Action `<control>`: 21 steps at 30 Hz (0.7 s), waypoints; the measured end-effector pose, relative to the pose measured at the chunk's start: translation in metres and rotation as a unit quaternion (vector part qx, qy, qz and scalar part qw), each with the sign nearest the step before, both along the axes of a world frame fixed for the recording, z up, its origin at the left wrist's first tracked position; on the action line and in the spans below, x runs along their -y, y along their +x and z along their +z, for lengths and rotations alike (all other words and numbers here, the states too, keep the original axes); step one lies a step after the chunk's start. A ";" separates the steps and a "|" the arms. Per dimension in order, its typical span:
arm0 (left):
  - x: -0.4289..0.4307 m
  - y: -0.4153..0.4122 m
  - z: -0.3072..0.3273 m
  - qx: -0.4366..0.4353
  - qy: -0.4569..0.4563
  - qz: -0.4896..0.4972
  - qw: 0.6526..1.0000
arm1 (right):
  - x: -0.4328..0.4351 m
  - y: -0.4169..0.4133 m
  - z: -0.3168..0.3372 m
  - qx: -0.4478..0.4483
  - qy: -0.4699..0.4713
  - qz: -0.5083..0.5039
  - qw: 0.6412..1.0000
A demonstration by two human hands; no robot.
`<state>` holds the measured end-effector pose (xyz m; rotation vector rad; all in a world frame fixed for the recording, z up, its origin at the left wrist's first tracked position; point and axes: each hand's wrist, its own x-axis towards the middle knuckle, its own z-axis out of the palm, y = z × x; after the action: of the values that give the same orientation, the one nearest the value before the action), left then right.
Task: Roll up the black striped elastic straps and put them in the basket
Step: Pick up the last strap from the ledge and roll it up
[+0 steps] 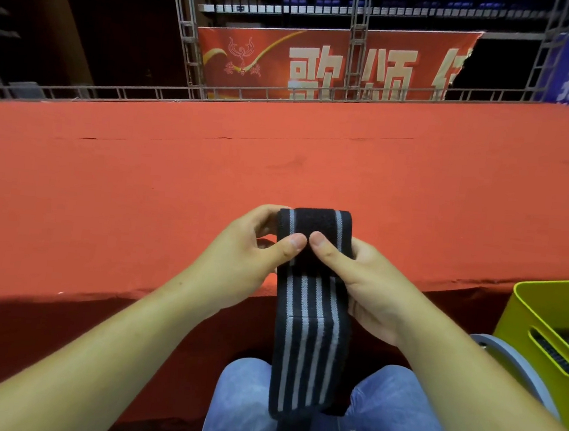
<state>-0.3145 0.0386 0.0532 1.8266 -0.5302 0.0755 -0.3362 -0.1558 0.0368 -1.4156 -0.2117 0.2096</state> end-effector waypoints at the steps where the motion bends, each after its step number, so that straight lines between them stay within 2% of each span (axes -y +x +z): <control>1: -0.001 0.000 0.001 0.009 -0.001 -0.004 1.000 | 0.001 0.000 0.000 -0.007 0.001 0.006 1.000; 6: -0.006 -0.002 0.008 0.083 0.021 -0.006 0.996 | 0.004 -0.003 0.003 -0.045 -0.010 0.056 0.997; 10: -0.008 -0.005 0.009 0.089 0.031 -0.016 0.995 | 0.001 -0.008 0.010 -0.062 0.041 0.052 0.996; 16: -0.005 -0.012 0.003 0.122 0.060 -0.036 0.990 | 0.003 -0.007 0.007 -0.024 0.058 0.044 0.997; 21: -0.003 -0.018 0.001 0.072 0.089 -0.074 0.991 | 0.007 -0.007 0.000 -0.027 0.061 -0.002 0.998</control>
<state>-0.3324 0.0420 0.0539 1.9574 -0.7948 0.0618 -0.3430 -0.1629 0.0369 -1.2869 -0.1735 0.2270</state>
